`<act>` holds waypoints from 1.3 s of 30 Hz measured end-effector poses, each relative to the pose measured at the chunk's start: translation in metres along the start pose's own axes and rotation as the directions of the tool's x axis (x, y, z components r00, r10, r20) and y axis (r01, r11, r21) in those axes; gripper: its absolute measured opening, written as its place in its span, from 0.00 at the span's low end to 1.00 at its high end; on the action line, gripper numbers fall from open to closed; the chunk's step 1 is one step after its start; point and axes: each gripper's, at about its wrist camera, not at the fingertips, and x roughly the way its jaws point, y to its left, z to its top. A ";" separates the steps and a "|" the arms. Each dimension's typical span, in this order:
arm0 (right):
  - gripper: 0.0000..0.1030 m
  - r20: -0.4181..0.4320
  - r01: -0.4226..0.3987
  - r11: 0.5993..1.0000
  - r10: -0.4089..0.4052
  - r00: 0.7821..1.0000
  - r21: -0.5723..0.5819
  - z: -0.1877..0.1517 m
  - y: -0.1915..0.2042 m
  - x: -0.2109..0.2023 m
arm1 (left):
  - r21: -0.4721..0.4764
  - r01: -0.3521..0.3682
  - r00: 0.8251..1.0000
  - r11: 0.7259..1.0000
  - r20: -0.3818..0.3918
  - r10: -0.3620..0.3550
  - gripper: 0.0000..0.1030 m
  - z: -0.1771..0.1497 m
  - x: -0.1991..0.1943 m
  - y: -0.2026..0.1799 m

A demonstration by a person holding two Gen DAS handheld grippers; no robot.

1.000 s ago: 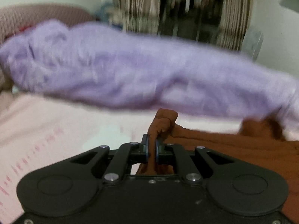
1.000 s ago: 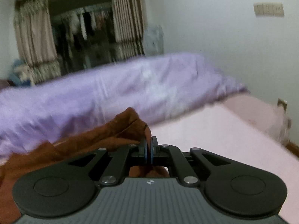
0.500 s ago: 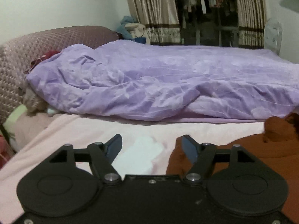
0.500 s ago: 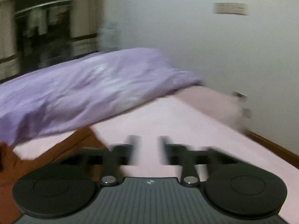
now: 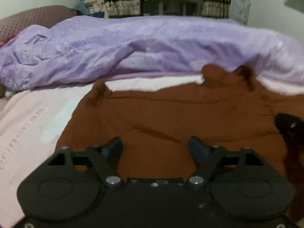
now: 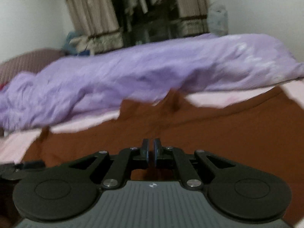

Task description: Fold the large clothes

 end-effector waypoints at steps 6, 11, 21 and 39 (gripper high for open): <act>0.00 0.021 0.133 0.976 -0.132 0.991 -0.172 -0.038 0.031 0.021 | 0.008 -0.006 1.000 1.000 0.024 0.006 0.95 -0.011 0.015 0.001; 0.00 -0.008 0.070 0.993 -0.071 0.997 -0.098 -0.030 0.019 0.015 | 0.009 0.020 0.999 1.000 0.025 -0.021 0.94 -0.006 0.011 0.007; 0.05 0.003 0.136 0.991 -0.136 0.991 -0.006 0.032 -0.077 0.006 | 0.009 -0.104 0.994 0.994 0.027 0.104 0.94 0.005 0.024 0.071; 0.04 0.062 0.299 0.954 -0.300 0.952 0.018 0.039 -0.165 -0.004 | 0.039 -0.105 0.994 0.994 0.033 0.104 0.93 0.011 0.012 0.069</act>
